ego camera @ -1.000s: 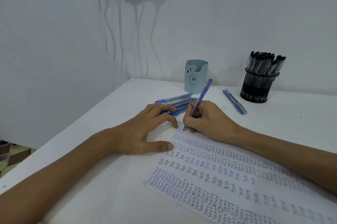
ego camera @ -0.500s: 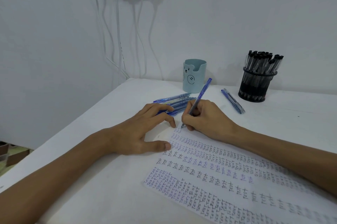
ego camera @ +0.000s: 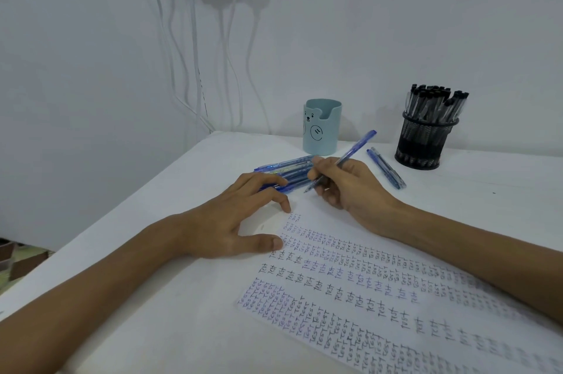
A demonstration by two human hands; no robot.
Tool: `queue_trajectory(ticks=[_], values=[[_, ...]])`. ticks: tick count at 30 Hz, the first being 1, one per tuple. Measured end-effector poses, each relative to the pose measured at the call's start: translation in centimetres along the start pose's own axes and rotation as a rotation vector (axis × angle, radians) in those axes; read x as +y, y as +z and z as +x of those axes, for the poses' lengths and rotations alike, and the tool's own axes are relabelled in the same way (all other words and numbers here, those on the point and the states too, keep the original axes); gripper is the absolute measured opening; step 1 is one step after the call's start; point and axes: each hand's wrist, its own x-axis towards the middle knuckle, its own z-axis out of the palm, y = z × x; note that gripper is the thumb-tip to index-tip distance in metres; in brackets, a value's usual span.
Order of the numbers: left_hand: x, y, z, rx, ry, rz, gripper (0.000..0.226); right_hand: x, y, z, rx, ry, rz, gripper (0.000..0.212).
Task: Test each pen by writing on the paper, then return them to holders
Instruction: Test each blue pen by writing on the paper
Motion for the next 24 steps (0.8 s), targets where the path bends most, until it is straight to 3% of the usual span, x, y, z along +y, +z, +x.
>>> queue_trajectory(ticks=[3,9,17,24], values=[[0.0,0.0,0.0,0.006,0.009,-0.006,0.045,-0.1,0.0,-0.1,-0.012,-0.052,0.051,0.020],[-0.1,0.0,0.1,-0.001,0.004,-0.007,0.044,-0.8,0.2,0.3,0.040,0.115,0.309,0.041],[-0.1,0.0,0.1,0.007,0.015,-0.001,0.044,-0.2,-0.4,0.3,0.018,-0.027,0.191,0.036],[0.0,0.0,0.0,0.013,0.018,0.005,0.045,-0.6,-1.6,1.4,0.099,-0.018,0.107,0.031]])
